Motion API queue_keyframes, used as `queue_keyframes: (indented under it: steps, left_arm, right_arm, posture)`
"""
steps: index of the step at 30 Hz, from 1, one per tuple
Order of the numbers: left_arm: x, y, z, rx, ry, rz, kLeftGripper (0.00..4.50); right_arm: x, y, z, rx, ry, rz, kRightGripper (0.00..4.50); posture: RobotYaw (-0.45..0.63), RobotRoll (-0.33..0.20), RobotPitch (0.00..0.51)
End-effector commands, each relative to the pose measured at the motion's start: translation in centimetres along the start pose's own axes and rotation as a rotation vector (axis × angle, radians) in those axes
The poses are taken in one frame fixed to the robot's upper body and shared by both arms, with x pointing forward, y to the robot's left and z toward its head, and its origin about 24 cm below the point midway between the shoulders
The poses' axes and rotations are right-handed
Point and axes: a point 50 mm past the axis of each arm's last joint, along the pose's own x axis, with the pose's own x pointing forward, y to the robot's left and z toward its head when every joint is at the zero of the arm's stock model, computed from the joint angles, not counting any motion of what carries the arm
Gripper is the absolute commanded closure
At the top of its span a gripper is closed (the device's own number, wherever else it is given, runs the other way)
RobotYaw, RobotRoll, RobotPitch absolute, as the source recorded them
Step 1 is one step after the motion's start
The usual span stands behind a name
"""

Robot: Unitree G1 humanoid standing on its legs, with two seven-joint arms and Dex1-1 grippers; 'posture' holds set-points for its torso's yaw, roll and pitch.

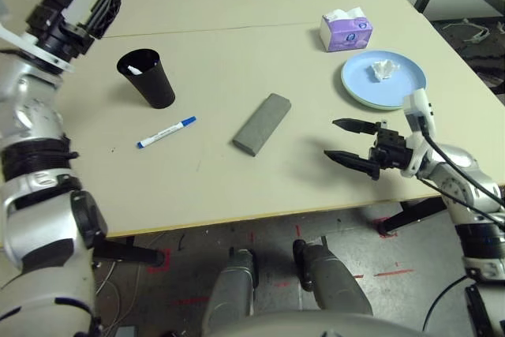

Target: Organize and tidy the items on the table.

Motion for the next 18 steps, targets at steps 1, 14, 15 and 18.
queue_keyframes:
  steps: [1,14,15,18]
  left_arm:
    - [0.1,-1.9,-1.2,-0.040,0.231,-0.156,0.02]
    - [-2.6,-3.6,-7.8,-0.014,0.841,-0.192,0.02]
    - [-2.6,-3.5,-8.1,-0.015,0.838,-0.173,0.02]
    - [-2.8,-3.0,-9.1,-0.015,0.853,-0.132,0.02]
  right_arm:
    - [0.1,0.2,-0.4,0.014,0.009,0.010,0.00]
    - [0.0,0.4,-0.5,0.010,0.020,0.025,0.00]
    - [0.0,0.4,-0.5,0.009,0.021,0.025,0.00]
    - [0.0,0.4,-0.5,0.005,0.021,0.027,0.00]
  posture:
    - [-0.15,0.000,0.179]
    - [-0.16,0.000,0.177]
    - [-0.16,0.000,0.176]
    - [-0.17,0.000,0.174]
